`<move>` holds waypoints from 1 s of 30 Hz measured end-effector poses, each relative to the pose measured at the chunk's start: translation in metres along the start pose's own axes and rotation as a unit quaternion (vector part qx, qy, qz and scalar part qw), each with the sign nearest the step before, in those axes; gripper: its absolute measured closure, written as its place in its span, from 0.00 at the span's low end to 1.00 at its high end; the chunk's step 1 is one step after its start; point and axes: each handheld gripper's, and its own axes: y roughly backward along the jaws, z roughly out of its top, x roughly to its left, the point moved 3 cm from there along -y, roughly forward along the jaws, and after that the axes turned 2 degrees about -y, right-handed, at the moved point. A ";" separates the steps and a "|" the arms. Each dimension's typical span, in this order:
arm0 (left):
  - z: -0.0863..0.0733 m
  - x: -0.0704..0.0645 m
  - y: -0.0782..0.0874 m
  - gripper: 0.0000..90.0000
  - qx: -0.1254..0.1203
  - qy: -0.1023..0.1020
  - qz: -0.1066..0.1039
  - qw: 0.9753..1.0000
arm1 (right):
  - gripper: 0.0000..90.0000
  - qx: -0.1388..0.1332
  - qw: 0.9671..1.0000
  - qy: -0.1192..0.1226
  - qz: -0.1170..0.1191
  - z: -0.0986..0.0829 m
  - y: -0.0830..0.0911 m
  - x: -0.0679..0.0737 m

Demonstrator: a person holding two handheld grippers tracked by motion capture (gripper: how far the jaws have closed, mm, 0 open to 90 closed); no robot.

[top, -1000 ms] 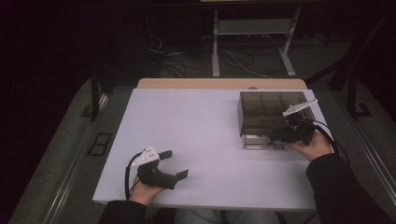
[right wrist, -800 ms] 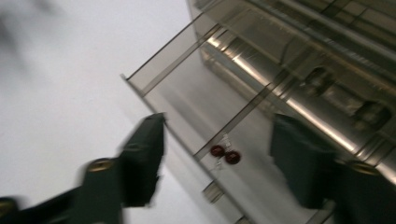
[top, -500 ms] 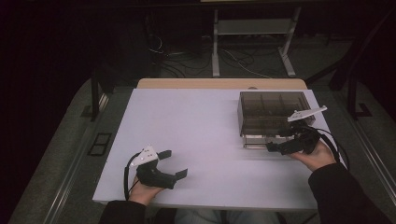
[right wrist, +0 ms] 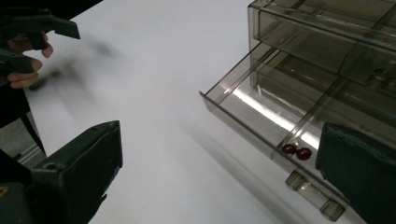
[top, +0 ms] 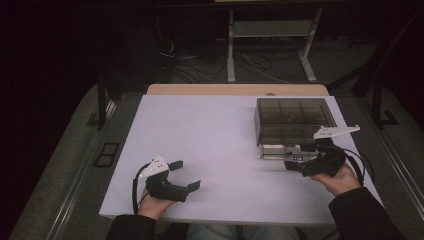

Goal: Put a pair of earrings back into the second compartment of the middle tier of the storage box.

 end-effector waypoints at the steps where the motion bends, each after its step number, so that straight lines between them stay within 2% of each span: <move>1: 0.000 0.000 0.000 0.00 0.000 0.000 0.000 1.000 | 0.00 -0.001 1.000 0.002 -0.001 -0.002 0.000 0.002; 7: 0.001 0.002 0.002 0.00 -0.004 0.001 0.002 1.000 | 0.00 -0.027 1.000 0.008 0.000 -0.013 -0.001 0.012; 12: 0.001 0.003 0.003 0.00 -0.006 0.003 0.002 1.000 | 0.00 -0.032 0.999 0.011 0.000 -0.023 -0.005 0.014; 22: 0.001 0.005 0.005 0.00 -0.006 0.004 0.004 1.000 | 0.00 -0.045 0.999 0.004 -0.013 -0.044 -0.012 0.008; 30: 0.001 0.008 0.006 0.00 -0.008 0.006 0.007 1.000 | 0.00 -0.057 0.998 -0.016 -0.015 -0.061 -0.012 0.001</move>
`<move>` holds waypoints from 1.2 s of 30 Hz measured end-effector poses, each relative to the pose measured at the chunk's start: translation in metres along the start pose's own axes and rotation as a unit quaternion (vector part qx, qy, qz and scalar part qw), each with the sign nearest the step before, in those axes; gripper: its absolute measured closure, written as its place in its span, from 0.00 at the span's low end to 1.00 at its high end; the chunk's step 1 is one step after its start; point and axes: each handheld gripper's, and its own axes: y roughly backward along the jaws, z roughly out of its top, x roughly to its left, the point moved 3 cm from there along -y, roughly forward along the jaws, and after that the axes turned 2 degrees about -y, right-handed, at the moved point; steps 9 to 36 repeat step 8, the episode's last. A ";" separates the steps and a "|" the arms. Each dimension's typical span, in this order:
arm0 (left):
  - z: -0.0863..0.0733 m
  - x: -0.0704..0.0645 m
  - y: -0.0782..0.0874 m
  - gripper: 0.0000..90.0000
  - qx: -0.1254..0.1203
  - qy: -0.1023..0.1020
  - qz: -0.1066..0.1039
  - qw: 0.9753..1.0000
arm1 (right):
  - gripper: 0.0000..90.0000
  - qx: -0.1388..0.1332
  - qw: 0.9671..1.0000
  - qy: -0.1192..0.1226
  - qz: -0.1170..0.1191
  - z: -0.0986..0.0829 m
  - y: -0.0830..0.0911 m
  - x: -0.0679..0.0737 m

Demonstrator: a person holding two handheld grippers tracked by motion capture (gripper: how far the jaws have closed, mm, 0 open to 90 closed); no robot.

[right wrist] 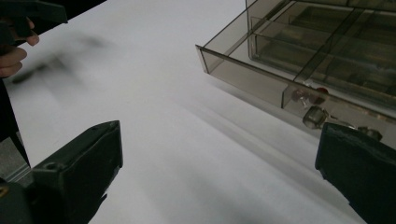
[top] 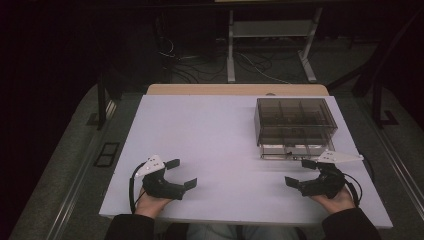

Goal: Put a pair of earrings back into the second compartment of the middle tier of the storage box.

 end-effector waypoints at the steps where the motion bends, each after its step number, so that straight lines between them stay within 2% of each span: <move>1: 0.000 0.000 0.001 0.00 0.001 0.001 0.001 1.000 | 0.00 0.002 1.000 0.000 0.001 -0.001 0.000 -0.001; 8: 0.000 0.001 0.001 0.00 0.001 0.001 0.001 1.000 | 0.00 0.003 1.000 -0.002 0.001 -0.007 -0.001 -0.001; 36: 0.000 0.001 0.001 0.00 0.001 0.001 0.001 1.000 | 0.00 0.003 1.000 -0.002 0.001 -0.007 -0.001 -0.001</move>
